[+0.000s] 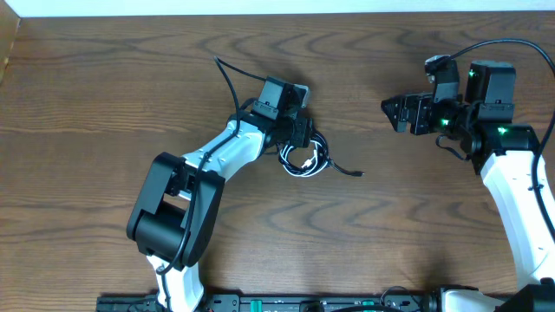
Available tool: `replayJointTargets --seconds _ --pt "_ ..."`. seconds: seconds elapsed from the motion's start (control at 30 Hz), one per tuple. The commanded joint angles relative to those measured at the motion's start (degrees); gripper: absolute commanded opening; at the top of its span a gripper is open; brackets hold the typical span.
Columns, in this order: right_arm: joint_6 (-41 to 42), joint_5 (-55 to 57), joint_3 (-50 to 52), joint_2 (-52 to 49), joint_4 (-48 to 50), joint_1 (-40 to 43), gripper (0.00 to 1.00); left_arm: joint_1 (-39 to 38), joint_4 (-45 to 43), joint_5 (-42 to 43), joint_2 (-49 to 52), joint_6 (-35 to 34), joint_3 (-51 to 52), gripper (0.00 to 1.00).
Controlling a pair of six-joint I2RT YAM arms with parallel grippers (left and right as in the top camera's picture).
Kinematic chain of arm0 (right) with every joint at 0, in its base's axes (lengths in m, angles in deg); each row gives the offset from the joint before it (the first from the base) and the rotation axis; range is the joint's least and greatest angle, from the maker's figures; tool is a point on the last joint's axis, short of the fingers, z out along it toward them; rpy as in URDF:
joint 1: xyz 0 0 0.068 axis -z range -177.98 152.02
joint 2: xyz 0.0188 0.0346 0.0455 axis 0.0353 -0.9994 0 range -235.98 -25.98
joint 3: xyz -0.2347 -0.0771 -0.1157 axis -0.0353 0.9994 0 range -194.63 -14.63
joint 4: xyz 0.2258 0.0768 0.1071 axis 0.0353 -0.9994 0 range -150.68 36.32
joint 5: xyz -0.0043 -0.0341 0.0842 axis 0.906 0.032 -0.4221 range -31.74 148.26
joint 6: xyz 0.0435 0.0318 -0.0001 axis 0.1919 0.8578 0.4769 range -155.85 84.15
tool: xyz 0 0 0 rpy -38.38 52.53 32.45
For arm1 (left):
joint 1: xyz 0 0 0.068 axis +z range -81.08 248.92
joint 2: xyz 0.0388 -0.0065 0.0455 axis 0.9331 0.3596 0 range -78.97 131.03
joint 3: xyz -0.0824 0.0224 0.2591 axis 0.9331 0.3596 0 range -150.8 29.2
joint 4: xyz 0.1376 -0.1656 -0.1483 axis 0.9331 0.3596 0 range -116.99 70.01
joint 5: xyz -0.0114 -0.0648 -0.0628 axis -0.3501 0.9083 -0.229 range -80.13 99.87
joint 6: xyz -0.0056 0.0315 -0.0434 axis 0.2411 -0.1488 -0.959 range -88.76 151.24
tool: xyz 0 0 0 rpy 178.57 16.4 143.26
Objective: Untangle cables
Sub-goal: 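Reach the left gripper to the cable bundle and grasp the black cable, then lift the bundle with the left gripper and pull it leftward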
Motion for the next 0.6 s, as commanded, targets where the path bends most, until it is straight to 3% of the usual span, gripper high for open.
replayJointTargets --seconds 0.0,0.27,0.3,0.37,0.57 --pt "0.3 0.2 -0.4 -0.5 -0.2 -0.4 0.88 0.1 0.0 -1.2 0.4 -1.0 -0.4 0.51" --pt "0.3 0.2 -0.4 -0.5 -0.2 -0.4 0.88 0.1 0.0 -1.1 0.4 -1.4 -0.4 0.42" --pt "0.3 0.2 -0.4 -0.5 -0.2 -0.4 0.88 0.1 0.0 -1.2 0.4 -1.4 -0.4 0.36" --pt "0.3 0.1 -0.4 -0.5 -0.2 -0.4 0.88 0.1 0.0 -1.1 0.4 -1.4 -0.4 0.08" --pt "0.3 -0.3 -0.4 -0.5 -0.2 -0.6 0.88 0.1 0.3 -0.7 -1.0 -3.1 -0.4 0.08"
